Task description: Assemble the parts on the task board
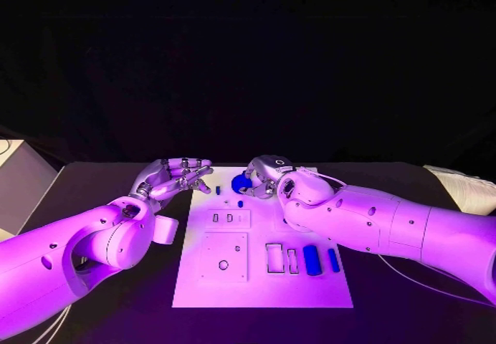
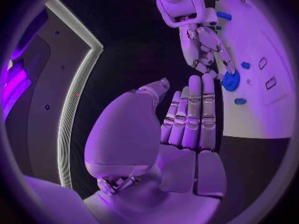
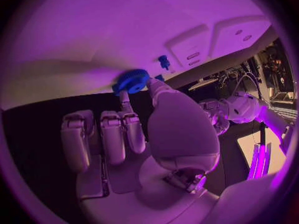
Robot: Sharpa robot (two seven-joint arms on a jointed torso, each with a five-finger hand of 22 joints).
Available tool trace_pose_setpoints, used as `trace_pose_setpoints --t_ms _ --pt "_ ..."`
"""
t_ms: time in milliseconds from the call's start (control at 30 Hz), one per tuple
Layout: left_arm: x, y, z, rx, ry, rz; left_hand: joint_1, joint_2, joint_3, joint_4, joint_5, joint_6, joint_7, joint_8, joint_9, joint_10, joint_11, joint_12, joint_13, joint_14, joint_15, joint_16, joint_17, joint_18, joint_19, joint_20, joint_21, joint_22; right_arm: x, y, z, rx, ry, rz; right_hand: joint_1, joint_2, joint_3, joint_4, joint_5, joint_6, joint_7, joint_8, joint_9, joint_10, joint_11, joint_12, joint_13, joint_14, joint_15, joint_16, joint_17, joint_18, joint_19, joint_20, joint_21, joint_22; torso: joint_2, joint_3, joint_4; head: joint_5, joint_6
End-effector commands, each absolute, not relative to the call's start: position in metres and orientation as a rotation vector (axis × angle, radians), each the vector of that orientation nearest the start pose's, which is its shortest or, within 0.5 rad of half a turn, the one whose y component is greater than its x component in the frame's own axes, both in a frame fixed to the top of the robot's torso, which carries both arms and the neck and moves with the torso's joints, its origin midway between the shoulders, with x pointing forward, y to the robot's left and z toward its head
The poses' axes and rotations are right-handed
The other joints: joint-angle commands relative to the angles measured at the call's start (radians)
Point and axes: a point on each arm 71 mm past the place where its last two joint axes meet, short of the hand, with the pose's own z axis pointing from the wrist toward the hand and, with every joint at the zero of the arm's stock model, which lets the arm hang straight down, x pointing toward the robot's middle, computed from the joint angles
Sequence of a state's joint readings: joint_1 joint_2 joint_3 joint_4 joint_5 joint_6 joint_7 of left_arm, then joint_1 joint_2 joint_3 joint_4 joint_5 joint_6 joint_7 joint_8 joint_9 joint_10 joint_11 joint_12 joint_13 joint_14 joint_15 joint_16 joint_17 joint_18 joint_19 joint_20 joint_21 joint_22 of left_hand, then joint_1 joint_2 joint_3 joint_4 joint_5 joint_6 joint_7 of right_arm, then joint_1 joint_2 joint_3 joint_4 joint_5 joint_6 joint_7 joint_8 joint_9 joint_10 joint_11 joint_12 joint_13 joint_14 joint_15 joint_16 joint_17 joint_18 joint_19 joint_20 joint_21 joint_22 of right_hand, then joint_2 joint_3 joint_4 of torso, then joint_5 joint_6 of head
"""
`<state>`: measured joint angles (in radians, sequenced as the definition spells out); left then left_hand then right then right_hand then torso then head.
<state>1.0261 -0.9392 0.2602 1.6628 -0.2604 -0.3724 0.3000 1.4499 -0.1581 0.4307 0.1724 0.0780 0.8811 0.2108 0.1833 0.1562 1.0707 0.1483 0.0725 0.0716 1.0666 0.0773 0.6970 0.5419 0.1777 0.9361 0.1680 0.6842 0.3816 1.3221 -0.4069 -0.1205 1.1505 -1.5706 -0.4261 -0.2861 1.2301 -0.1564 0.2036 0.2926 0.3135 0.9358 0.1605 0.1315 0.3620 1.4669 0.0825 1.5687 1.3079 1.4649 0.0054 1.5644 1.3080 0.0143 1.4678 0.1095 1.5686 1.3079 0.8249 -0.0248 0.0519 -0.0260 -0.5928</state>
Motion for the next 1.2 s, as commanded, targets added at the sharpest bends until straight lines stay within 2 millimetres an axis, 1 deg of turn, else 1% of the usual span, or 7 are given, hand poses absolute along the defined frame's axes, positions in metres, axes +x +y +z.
trace_pose_setpoints --t_ms 33,367,600,800,1033,1133,1200 --pt "0.471 0.224 -0.135 -0.95 1.334 -1.539 -0.007 0.002 0.006 0.001 0.001 0.006 0.0 0.006 0.001 0.004 0.0 -0.005 -0.001 -0.006 -0.003 0.004 0.001 0.003 -0.004 0.001 0.005 0.001 0.551 -0.09 -0.163 -0.224 1.53 0.464 -0.01 0.005 0.007 -0.001 0.003 0.009 0.001 0.001 -0.001 0.104 -0.002 0.002 0.263 0.106 0.002 0.006 0.263 -0.014 0.103 0.002 0.002 0.263 0.001 0.0001 0.0007 -0.001 -0.001" --pt "0.472 0.225 -0.135 -0.95 1.333 -1.536 -0.006 0.001 0.007 0.0 0.001 0.005 0.001 0.005 0.001 0.003 0.0 -0.006 -0.001 -0.007 -0.002 0.005 0.001 0.003 -0.006 0.001 0.007 0.002 0.547 -0.094 -0.165 -0.229 1.535 0.48 -0.013 0.004 0.007 -0.001 0.002 0.01 0.0 0.002 0.0 0.104 -0.002 0.002 0.263 0.106 0.001 0.006 0.263 -0.014 0.103 0.001 0.002 0.263 0.002 0.0007 0.0001 0.0 -0.003" --pt "0.472 0.225 -0.135 -0.95 1.332 -1.535 -0.006 0.001 0.007 0.0 0.001 0.005 0.001 0.005 0.001 0.003 0.0 -0.006 -0.001 -0.007 -0.002 0.005 0.001 0.003 -0.006 0.001 0.007 0.002 0.543 -0.091 -0.165 -0.232 1.531 0.5 -0.015 0.003 0.007 -0.001 0.001 0.011 -0.001 0.002 0.0 0.104 -0.003 0.002 0.263 0.106 0.001 0.006 0.263 -0.014 0.103 0.001 0.002 0.263 0.001 -0.0009 0.0021 -0.001 -0.004" --pt "0.472 0.226 -0.136 -0.95 1.331 -1.532 -0.006 0.001 0.007 0.0 0.001 0.005 0.001 0.005 0.001 0.003 0.0 -0.006 -0.001 -0.007 -0.002 0.005 0.001 0.003 -0.006 0.001 0.007 0.002 0.542 -0.096 -0.163 -0.22 1.507 0.498 -0.016 0.003 0.007 -0.001 0.0 0.012 -0.001 0.002 0.0 0.104 -0.003 0.002 0.263 0.106 0.0 0.006 0.263 -0.014 0.103 0.0 0.002 0.263 0.001 -0.0019 0.0029 0.0 -0.004" --pt "0.472 0.227 -0.136 -0.951 1.329 -1.528 -0.006 0.001 0.007 0.0 0.001 0.005 0.001 0.005 0.001 0.003 0.0 -0.006 -0.001 -0.007 -0.002 0.005 0.001 0.003 -0.006 0.001 0.007 0.002 0.537 -0.113 -0.155 -0.182 1.443 0.509 -0.015 -0.002 0.008 -0.004 -0.002 0.013 -0.002 0.003 0.0 0.104 -0.004 0.002 0.263 0.106 -0.001 0.006 0.263 -0.014 0.103 -0.001 0.002 0.263 -0.002 -0.0014 -0.0014 0.002 0.001" --pt "0.473 0.229 -0.136 -0.952 1.328 -1.526 -0.005 0.001 0.008 -0.002 0.001 0.004 0.001 0.005 0.001 0.002 0.001 -0.006 -0.002 -0.008 -0.002 0.006 0.001 0.003 -0.007 0.001 0.01 0.004 0.534 -0.123 -0.148 -0.153 1.419 0.549 0.021 -0.018 0.019 -0.012 -0.022 0.01 -0.002 0.001 -0.001 0.104 -0.005 0.002 0.263 0.106 -0.002 0.006 0.263 -0.014 0.103 -0.003 0.002 0.263 -0.003 0.0001 -0.0016 0.003 0.005" --pt "0.473 0.229 -0.136 -0.952 1.327 -1.524 -0.005 0.001 0.008 -0.002 0.001 0.004 0.001 0.005 0.001 0.002 0.001 -0.006 -0.002 -0.008 -0.002 0.006 0.001 0.003 -0.007 0.001 0.01 0.004 0.532 -0.13 -0.144 -0.133 1.412 0.581 0.041 -0.023 0.026 -0.015 -0.031 0.008 -0.001 -0.001 -0.001 0.104 -0.004 0.002 0.263 0.106 -0.002 0.006 0.263 -0.014 0.103 -0.003 0.002 0.263 -0.005 0.0013 -0.0039 0.004 0.006"
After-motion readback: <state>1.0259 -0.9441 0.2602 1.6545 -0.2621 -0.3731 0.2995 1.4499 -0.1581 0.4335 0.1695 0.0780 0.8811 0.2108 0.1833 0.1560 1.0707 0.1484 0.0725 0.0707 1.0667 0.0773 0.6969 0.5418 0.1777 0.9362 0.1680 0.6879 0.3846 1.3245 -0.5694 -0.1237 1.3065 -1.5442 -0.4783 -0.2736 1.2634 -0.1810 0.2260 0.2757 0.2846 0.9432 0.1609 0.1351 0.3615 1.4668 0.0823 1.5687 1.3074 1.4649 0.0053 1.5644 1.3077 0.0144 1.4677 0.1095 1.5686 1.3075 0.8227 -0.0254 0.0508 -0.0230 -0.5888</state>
